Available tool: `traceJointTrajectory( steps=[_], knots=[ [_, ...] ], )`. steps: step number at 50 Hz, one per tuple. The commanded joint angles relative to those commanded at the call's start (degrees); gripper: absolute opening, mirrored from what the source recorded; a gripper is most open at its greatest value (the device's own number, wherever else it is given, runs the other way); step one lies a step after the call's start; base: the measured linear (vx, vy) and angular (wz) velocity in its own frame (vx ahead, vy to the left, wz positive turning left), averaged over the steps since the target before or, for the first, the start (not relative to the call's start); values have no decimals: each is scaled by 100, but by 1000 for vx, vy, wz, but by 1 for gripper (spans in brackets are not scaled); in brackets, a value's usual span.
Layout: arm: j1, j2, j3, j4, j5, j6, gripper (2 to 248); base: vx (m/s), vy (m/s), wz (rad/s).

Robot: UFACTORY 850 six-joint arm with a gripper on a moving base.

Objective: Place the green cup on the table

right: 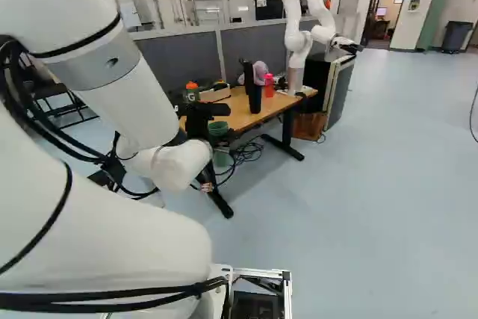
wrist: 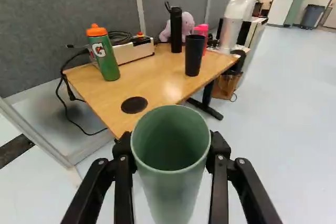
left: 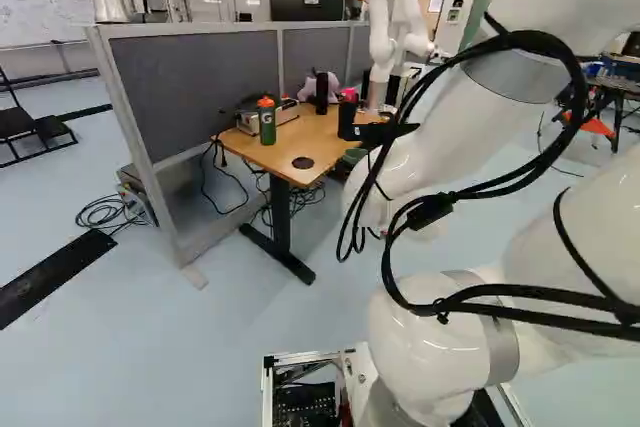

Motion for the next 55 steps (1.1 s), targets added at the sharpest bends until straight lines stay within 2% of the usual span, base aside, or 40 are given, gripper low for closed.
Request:
traceJointTrajectory(
  steps=[4,5,12,55],
  knots=[
    [0,0,0,0,0,0,127,330,141,226],
    [33,-193,-162,0,0,0,127,319,144,172],
    [74,-438,-377,0,0,0,127,161,59,117],
    [83,-1194,-1645,0,0,0,127,4,2,1]
  ],
)
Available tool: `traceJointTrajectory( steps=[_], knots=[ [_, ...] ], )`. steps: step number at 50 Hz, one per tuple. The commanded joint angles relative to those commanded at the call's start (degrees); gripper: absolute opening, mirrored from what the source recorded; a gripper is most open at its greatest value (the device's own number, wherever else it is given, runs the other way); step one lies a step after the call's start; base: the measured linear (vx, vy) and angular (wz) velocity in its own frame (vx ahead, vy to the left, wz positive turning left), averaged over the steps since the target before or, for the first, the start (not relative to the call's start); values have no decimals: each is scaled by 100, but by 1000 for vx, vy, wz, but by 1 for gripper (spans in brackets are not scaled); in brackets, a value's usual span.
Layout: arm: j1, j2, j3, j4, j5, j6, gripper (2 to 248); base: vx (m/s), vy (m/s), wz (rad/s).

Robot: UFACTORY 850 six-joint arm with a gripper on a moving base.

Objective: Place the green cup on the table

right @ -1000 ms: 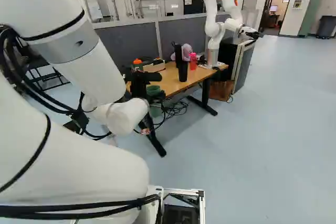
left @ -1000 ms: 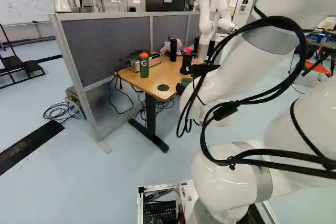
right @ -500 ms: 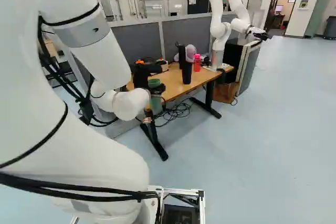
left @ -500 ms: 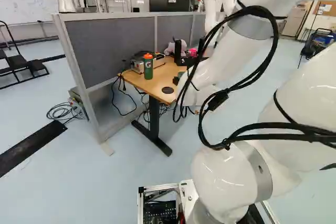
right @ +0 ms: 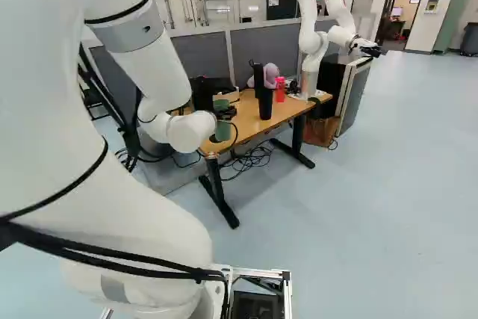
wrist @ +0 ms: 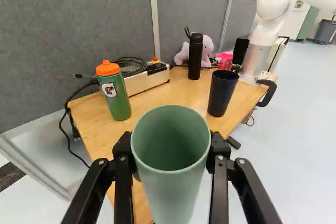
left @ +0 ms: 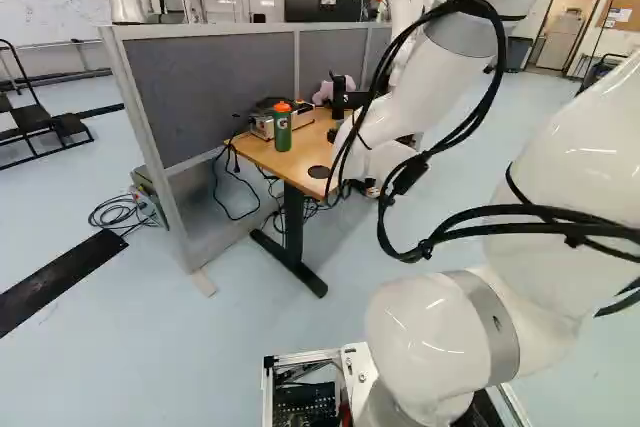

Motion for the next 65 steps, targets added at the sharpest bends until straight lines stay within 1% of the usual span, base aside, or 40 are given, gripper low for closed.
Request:
traceJointTrajectory(
  steps=[25,57,65],
  knots=[
    [-7,-454,-780,0,0,0,127,0,0,0],
    [-11,-1369,-1772,0,0,0,127,0,0,0],
    [0,-1648,-2019,0,0,0,127,0,0,0]
  ],
)
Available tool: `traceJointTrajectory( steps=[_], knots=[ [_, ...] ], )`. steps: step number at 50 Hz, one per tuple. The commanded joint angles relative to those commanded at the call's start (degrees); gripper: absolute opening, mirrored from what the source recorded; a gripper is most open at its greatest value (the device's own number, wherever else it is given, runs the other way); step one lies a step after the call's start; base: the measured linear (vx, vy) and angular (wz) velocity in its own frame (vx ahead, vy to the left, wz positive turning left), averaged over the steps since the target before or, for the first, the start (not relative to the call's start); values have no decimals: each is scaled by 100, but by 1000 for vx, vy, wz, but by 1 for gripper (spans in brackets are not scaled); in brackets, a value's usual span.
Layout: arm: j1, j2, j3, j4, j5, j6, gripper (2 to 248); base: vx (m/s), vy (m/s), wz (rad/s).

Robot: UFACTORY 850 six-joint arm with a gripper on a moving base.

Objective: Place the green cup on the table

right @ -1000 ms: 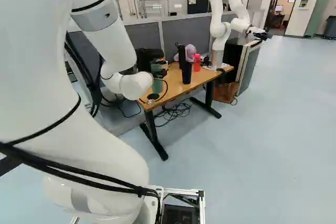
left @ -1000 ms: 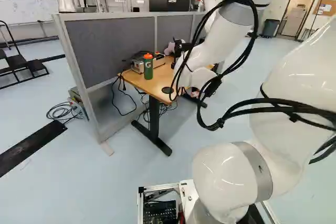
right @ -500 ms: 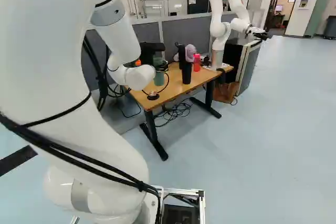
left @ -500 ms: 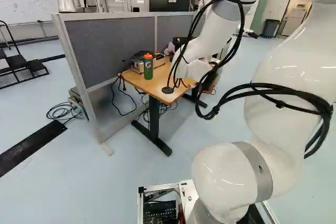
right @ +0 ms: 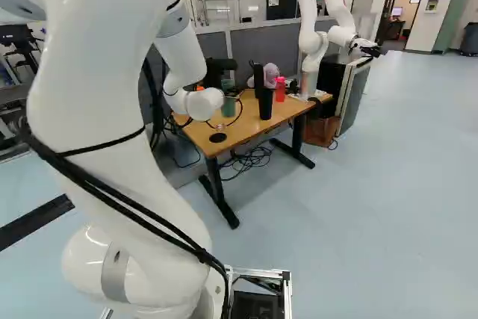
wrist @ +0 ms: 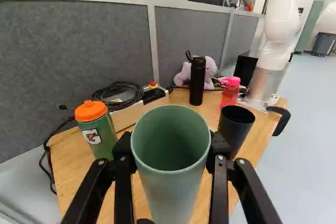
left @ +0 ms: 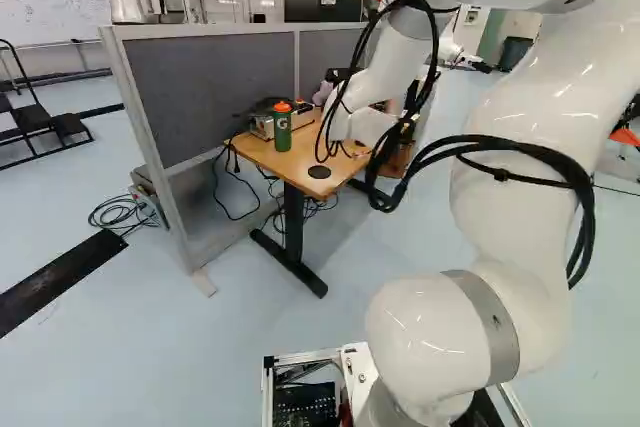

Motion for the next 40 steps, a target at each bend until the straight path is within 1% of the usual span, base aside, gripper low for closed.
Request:
traceJointTrajectory(
  steps=[15,40],
  knots=[
    [32,-577,-471,0,126,0,127,0,0,0],
    [121,-1524,-1295,0,660,0,127,0,0,0]
  ],
)
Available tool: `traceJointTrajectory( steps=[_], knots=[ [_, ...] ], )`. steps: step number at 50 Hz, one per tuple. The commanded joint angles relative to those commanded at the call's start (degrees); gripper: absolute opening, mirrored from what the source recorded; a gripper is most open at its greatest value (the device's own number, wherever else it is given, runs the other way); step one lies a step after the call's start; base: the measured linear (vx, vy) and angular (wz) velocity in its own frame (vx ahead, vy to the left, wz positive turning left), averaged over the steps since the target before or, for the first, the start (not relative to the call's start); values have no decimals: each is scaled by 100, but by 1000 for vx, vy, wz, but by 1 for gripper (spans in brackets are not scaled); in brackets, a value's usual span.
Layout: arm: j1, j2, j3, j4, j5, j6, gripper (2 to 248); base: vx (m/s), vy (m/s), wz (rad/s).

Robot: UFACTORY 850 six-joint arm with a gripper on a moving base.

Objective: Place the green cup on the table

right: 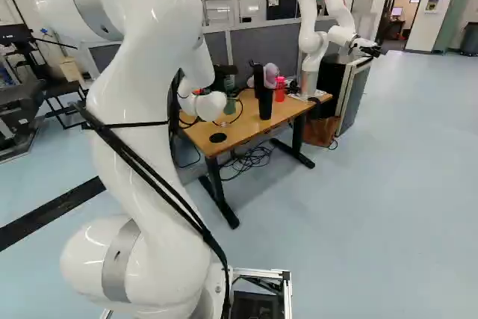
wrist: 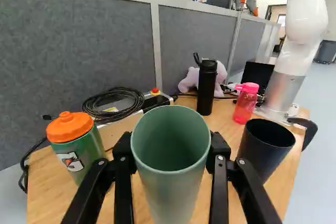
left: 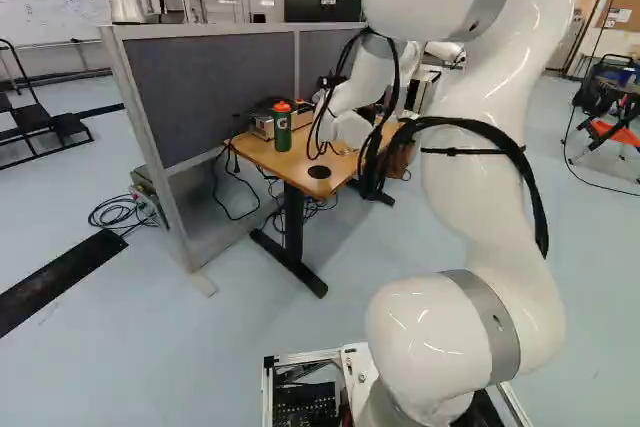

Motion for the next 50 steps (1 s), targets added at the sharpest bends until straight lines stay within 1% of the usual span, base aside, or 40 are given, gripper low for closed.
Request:
traceJointTrajectory(
  steps=[6,12,50],
  knots=[
    [13,-184,-153,0,113,0,127,0,0,0],
    [16,-295,-214,0,162,0,127,0,0,0],
    [17,-744,-271,0,176,0,127,0,0,0]
  ],
)
